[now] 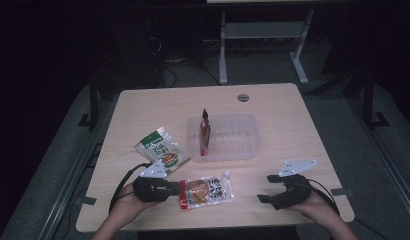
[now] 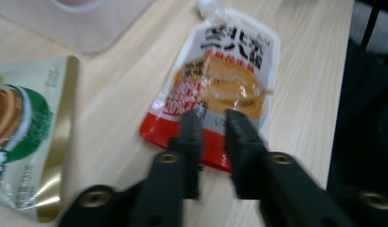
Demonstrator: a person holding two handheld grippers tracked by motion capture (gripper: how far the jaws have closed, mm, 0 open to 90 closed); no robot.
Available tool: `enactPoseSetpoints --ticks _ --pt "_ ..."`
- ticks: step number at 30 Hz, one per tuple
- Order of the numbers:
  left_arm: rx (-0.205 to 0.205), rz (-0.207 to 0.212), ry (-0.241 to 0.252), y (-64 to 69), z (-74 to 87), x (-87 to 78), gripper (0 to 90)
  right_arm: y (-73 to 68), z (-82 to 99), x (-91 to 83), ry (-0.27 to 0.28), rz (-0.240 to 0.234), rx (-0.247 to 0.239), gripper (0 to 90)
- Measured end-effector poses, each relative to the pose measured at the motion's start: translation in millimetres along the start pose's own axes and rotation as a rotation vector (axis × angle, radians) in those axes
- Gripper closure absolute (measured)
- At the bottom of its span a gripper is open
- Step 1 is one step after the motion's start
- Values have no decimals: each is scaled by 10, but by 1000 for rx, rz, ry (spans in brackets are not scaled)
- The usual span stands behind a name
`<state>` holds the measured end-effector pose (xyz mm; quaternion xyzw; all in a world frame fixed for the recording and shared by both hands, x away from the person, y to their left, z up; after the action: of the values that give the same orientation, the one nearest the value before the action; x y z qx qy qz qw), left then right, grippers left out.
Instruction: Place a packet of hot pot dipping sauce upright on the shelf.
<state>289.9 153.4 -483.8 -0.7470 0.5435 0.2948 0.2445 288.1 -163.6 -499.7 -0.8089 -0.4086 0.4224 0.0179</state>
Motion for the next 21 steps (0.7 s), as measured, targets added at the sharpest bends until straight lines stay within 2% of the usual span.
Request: enactPoseSetpoints --ticks 1,2,3,4,5,6,9,10,14,19,21 --pt "12 0 -30 2 22 45 831 -8 -1 6 -2 0 -4 181" --pt "12 0 -30 2 22 45 869 -8 -1 6 -2 0 -4 181" --pt "16 0 -62 7 41 100 895 -21 5 28 -10 7 -14 179" --pt "16 0 -62 7 41 100 896 -21 5 28 -10 7 -14 179" --pt "24 18 -106 15 70 149 897 -25 12 45 -18 9 -22 179" --pt "32 18 -120 18 78 170 898 -26 14 50 -21 10 -23 179" --pt "39 5 -146 16 95 204 898 -27 17 59 -25 15 -32 179" --pt "24 1 -150 15 99 234 898 -30 15 57 -23 14 -32 179" --pt "61 -12 -185 -19 105 300 898 -30 7 61 -22 14 -31 181" --pt "75 -11 -205 -26 92 384 898 -45 0 73 -20 6 -31 180" --pt "74 -14 -199 -19 81 397 899 -60 -15 94 -20 -4 -19 180"
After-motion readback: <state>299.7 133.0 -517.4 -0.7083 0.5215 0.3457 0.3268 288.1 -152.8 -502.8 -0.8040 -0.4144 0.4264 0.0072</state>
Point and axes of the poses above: each handheld gripper's, and its own axes: x roughly forward along the jaws, z roughly out of its underside, y roughly to its right, the point moved 8 cm from there along x, roughly forward along the jaws, and after that the axes turned 14 degrees about x, right-handed, at the moved point
